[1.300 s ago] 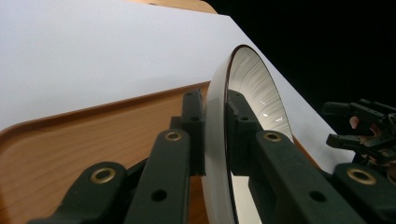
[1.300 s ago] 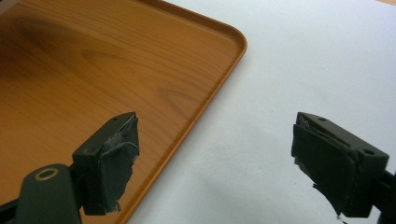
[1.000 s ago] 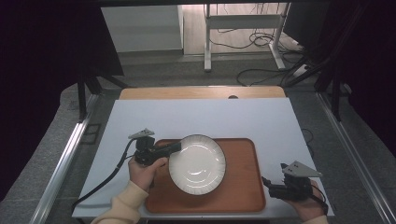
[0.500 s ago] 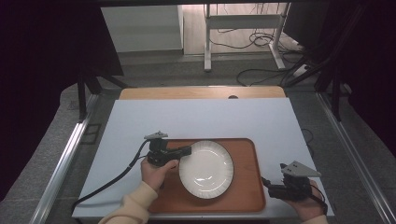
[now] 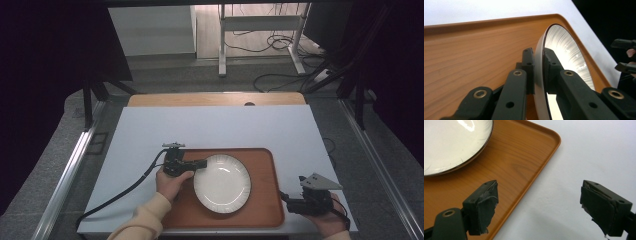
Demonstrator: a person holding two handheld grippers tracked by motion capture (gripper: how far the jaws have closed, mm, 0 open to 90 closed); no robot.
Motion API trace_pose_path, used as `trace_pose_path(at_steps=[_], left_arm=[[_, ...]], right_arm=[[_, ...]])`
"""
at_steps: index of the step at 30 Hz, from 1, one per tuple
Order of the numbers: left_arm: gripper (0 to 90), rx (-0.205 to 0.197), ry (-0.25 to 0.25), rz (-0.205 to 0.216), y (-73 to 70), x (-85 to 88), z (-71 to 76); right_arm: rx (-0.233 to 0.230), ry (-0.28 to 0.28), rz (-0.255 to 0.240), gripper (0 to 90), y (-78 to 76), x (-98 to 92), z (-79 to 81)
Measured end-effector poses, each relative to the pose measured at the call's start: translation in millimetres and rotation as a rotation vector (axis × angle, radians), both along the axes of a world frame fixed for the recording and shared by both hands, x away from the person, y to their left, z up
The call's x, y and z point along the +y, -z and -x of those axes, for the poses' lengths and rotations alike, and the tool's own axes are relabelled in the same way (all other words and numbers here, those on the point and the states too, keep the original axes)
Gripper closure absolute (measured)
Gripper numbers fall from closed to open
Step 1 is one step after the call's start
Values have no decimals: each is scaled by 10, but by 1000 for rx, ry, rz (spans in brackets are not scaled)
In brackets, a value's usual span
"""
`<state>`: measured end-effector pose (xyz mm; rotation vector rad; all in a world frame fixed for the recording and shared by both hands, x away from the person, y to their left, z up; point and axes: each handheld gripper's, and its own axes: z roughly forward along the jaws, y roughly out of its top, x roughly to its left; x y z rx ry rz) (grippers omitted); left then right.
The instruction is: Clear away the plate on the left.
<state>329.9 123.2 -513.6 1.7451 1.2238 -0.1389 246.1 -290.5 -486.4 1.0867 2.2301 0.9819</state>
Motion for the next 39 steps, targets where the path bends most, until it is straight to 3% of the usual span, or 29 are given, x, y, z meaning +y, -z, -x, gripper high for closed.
trace_pose_path(at_steps=[2, 10, 12, 18, 23, 27, 32, 39], left_arm=[[796, 2, 4, -34, 23, -10, -6], [678, 33, 26, -102, 100, -24, -46], [621, 47, 29, -112, 117, -26, -52], [468, 21, 15, -85, 55, -7, -42], [389, -16, -1, -84, -11, 6, -10], [345, -61, -5, -113, -70, 41, 6], [323, -124, 3, -187, -166, 105, 75], [278, -225, 21, -286, -347, 230, 288]], right_arm=[[3, 1, -2, 148, 3, -3, -2], [5, -7, 4, 148, 9, 9, -6], [7, -7, 4, 147, 11, 6, -9], [11, -13, 1, 147, 21, 5, -17], [16, -13, -3, 148, 38, 4, -42], [20, -17, -2, 148, 54, -9, -59], [23, -25, -3, 148, 55, -12, -89], [20, -36, 4, 148, 47, -4, -95]])
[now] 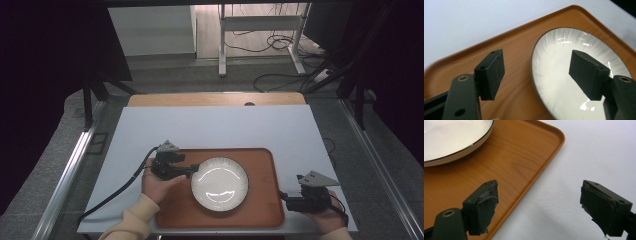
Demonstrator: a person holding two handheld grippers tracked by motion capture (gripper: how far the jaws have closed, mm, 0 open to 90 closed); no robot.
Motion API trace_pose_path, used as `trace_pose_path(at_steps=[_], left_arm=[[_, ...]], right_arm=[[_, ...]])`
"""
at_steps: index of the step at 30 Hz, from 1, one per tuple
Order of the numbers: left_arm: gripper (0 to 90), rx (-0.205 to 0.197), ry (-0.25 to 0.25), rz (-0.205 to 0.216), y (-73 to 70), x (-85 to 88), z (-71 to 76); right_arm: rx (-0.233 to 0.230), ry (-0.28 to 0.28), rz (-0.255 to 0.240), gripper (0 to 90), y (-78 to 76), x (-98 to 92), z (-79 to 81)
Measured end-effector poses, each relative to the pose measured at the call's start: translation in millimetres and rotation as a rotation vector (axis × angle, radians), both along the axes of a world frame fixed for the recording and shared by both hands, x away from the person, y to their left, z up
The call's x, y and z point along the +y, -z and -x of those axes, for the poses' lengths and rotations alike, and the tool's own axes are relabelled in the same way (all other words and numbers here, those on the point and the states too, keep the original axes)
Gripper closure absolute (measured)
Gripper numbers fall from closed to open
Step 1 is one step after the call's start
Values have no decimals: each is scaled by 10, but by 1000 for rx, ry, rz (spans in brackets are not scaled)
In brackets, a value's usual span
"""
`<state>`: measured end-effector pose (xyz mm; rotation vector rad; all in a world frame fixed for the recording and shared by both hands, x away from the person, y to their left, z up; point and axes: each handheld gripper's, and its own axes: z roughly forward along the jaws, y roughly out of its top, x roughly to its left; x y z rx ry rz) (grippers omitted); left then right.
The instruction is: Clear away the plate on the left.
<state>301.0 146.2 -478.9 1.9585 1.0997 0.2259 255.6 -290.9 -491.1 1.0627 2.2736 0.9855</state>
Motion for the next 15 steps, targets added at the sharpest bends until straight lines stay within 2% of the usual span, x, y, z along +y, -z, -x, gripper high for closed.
trace_pose_path(at_steps=[3, 4, 7, 10, 11, 15], left_arm=[[278, -6, -14, 30, -34, 113, 103], [277, -11, -22, 27, -44, 157, 137], [280, -45, -51, 17, -78, 299, 273], [289, -79, -61, -16, -91, 445, 426], [289, -82, -67, -13, -85, 505, 486], [285, -88, -82, -44, -57, 653, 663]], right_arm=[[-8, -2, 1, 148, -25, 18, 10], [-11, -1, 2, 147, -29, 26, 11], [-13, -4, 8, 147, -25, 40, 12], [-8, 0, 9, 147, -20, 36, 0], [-8, 0, 9, 147, -15, 34, -5], [-5, -2, 13, 147, -5, 26, -2]])
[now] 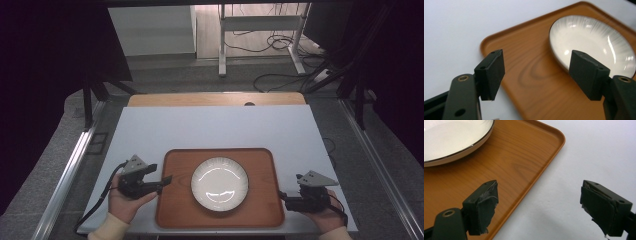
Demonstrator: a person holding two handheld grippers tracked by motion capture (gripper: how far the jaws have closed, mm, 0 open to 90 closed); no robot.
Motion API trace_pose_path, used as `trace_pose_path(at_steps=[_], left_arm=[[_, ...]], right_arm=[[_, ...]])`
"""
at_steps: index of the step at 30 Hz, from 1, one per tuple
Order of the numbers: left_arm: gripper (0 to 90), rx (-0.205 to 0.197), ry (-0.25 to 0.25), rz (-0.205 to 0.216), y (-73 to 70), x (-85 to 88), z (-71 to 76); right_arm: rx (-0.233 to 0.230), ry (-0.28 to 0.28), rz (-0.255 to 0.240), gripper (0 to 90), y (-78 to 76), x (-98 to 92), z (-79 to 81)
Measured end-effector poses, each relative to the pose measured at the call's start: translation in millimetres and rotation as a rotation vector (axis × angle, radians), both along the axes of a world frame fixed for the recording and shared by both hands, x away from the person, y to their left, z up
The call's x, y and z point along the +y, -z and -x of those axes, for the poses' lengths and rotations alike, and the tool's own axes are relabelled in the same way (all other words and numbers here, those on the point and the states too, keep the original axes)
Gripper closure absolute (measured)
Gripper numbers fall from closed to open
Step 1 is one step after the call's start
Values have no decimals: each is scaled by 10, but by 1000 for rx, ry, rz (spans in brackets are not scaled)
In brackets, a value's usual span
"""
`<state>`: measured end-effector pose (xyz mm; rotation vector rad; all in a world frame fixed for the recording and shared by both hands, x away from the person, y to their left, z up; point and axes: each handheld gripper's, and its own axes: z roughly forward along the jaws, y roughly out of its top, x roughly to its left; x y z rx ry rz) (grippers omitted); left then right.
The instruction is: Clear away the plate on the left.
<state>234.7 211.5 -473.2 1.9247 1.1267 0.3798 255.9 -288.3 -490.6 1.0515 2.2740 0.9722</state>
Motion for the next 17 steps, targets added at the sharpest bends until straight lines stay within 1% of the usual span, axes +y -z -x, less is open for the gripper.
trace_pose_path(at_steps=[1, 2, 4, 5, 6, 8, 11, 16, 17], left_arm=[[283, -2, -10, -13, 9, 28, 43], [283, -5, -13, -14, 19, 57, 81], [282, 6, -18, 2, 41, 107, 146], [282, 8, -20, -3, 41, 114, 162], [279, -3, -23, -18, 36, 115, 184], [279, -7, -26, -15, 27, 118, 214], [280, -8, -21, -32, 38, 105, 218], [275, -7, -28, -33, 48, 101, 185], [273, -9, -29, -39, 50, 102, 183]], right_arm=[[1, -1, 2, 147, 0, -1, 4], [2, 0, 2, 147, 2, -1, 6], [4, 1, 4, 147, 12, 3, 7], [6, -3, 8, 147, 17, 6, 6], [8, -4, 11, 147, 19, 9, 5], [9, -3, 11, 147, 26, 19, 3], [11, -2, 15, 147, 33, 30, 5], [7, 5, 12, 147, 26, 20, 13], [5, 6, 11, 147, 22, 13, 10]])
